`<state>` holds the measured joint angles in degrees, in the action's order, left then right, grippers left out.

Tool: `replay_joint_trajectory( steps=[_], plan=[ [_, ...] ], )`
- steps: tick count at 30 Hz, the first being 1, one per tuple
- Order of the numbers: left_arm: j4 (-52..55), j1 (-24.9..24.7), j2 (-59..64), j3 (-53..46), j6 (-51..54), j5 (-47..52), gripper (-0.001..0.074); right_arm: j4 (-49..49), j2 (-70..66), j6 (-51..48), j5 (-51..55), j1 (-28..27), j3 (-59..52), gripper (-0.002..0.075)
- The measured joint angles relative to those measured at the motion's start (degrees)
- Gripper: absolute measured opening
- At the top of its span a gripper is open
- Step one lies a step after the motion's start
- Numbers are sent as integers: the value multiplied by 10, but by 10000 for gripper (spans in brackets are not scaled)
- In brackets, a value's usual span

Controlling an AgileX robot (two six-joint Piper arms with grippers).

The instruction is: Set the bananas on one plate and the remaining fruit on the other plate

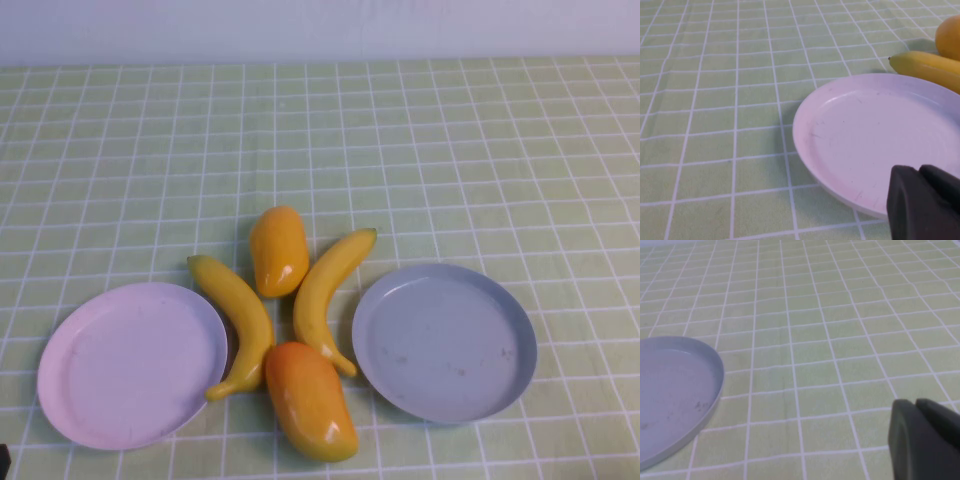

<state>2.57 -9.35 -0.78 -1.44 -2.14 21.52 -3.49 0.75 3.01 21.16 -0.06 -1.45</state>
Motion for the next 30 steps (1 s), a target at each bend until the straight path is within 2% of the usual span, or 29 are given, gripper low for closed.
replay_joint_trajectory(
  steps=[30],
  plan=[
    [4, 0, 0, 0, -10, 0, -4, 0, 0, 0, 0, 0, 0, -17]
  ],
)
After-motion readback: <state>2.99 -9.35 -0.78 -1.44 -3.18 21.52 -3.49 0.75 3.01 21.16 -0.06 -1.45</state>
